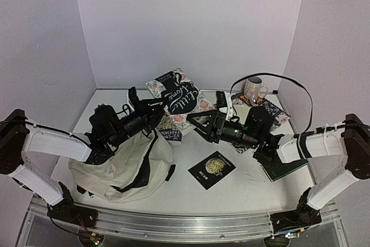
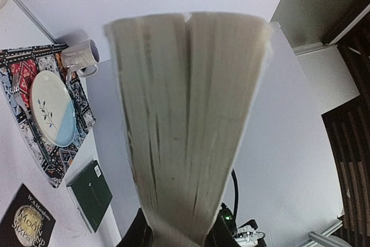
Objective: Pack the student bag
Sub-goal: Pass from the left arm to the right
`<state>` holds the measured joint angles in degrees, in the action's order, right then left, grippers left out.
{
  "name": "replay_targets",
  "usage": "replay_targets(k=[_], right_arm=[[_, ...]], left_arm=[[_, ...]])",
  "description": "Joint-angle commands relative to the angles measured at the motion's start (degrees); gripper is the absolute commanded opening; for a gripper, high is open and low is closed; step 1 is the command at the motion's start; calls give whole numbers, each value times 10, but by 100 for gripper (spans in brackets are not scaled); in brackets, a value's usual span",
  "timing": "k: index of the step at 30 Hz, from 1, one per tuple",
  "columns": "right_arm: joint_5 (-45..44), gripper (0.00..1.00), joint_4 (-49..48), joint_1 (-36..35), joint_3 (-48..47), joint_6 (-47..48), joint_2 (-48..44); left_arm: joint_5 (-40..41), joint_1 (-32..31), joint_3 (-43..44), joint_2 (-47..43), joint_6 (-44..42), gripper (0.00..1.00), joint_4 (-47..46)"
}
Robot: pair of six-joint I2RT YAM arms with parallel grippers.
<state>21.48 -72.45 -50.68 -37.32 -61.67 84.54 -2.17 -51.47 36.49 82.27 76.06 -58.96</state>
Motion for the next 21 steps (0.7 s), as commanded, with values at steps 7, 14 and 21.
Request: replay_targets(k=[7,14,21], right_arm=[[-41,61,-245,-3,-2,-9,29],[-43,33,-325,-4,2,-3,45],[-41,0,-334,-4,19,10,34]], left_arm=[[59,-28,7,21,15,0,-142],[72,-32,-16,23,14,0,-149],[135,-32,-114,-18,-30,16,-145]])
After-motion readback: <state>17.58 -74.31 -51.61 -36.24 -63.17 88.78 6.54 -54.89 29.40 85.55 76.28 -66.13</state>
